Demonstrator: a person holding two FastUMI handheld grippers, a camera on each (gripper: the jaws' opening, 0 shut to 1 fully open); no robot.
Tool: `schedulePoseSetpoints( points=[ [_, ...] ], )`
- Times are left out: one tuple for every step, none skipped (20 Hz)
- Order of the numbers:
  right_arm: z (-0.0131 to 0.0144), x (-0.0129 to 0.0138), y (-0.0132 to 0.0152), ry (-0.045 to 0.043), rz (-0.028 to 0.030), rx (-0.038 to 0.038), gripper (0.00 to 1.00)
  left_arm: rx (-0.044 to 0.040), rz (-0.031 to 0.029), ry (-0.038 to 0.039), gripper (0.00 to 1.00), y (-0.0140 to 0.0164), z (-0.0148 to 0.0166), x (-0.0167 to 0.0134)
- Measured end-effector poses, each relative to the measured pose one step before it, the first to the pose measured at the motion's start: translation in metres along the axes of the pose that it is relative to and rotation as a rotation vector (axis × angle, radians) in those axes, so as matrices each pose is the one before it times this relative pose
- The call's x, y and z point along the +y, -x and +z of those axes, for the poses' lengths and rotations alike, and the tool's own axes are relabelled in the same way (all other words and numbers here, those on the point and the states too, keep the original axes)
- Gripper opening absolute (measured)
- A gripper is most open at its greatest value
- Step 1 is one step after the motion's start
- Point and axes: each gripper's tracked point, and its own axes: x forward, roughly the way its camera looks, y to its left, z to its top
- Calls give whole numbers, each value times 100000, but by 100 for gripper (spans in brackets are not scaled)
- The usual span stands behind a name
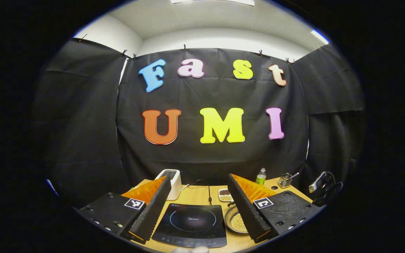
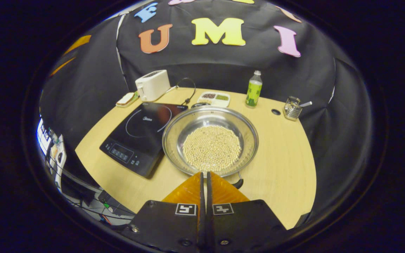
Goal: First push the handle of the pot to place it horizontally, then grasp the pot with both hands and set it on the induction cooktop.
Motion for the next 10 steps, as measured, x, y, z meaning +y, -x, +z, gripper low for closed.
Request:
schedulePoseSetpoints(
  points=[
    [-801, 124, -627, 85, 652, 2536, 4, 384, 582, -410, 96, 78, -186, 92],
    [-887, 228, -652, 215, 540, 1876, 4, 418, 483, -622, 96, 95, -5, 70],
    [-411, 92, -631, 409, 488, 1444, 4, 244, 771, -338, 96, 79, -62, 53],
    [-296, 161, -614, 560, 1018, 1232, 0, 159, 650, -223, 96, 102, -88, 71],
    [-316, 105, -509, 232, 666, 1553, 0, 233, 1133, -339, 96, 128, 29, 79],
    [-375, 293, -409, 310, 1263, 1410, 1, 551, 1231, -55, 96, 143, -131, 203],
    [-104, 243, -417, 484, 1019, 991, 1, 38, 587, 231, 96, 56, -131, 11],
    [-90, 9, -403, 792, 479, 693, 0, 294, 736, 116, 96, 112, 3, 56],
    [8, -30, -424, 544, 186, 691, 7, 672, 846, 5, 96, 135, -121, 145],
    [-46, 4, -354, 75, 222, 681, 0, 535, 779, 70, 96, 38, -197, 165]
  ],
)
